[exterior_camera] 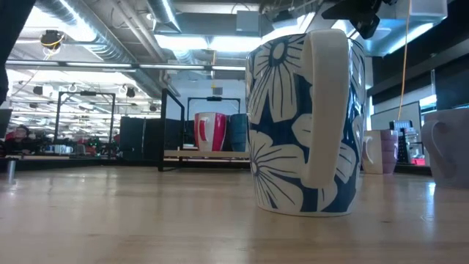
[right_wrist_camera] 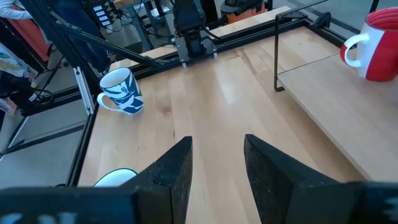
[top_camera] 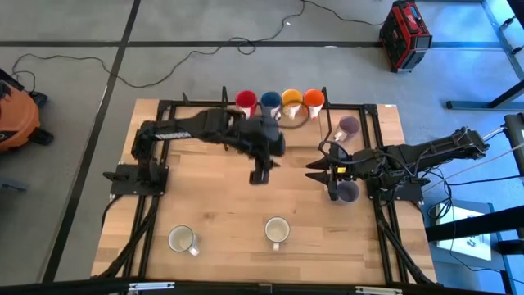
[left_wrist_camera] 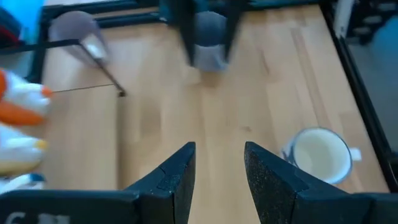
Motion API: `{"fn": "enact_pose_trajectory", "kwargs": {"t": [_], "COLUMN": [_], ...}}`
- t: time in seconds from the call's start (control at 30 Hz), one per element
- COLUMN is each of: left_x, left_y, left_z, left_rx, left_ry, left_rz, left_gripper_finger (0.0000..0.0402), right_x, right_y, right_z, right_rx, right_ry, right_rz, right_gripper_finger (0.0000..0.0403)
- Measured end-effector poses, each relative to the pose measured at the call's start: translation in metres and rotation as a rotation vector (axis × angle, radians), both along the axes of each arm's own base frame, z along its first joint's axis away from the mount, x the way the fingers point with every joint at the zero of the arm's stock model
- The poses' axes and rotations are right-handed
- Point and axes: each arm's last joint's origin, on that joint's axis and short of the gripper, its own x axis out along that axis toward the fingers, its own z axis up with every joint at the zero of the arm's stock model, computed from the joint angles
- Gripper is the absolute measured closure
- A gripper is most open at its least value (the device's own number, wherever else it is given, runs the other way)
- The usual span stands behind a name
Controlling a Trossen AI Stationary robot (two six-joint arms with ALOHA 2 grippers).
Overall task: Place coffee mugs
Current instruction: Put the right white mug on the shelf aligned with the red mug
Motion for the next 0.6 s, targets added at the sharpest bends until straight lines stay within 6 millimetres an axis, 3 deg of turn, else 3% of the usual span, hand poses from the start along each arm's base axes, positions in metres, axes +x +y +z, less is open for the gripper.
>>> {"fn": "enact_pose_trajectory", "kwargs": {"t": [0.23,0.4,0.6], "left_x": [-0.006,-0.032,-0.078], "left_y": [-0.035,-0.035,-0.028], "left_z": [-0.013,-0.020,-0.036], "left_rx": [0.006,-0.006,-0.036], "left_ry": [0.003,-0.037,-0.099], "left_rz": [-0.144,-0.136,-0.062], "left_gripper_finger": [0.0269,0.0269,0.0269], "right_x": [0.000,0.001,0.020], "right_y": [0.000,0.001,0.007], "right_z": [0.000,0.002,0.004], "right_rx": [0.025,0.071,0.090], "right_ry": [-0.002,-0.020,-0.102], "right_rz": [-0.010,0.020,0.040], "right_gripper_finger": [0.0241,0.0190,0.0183]}}
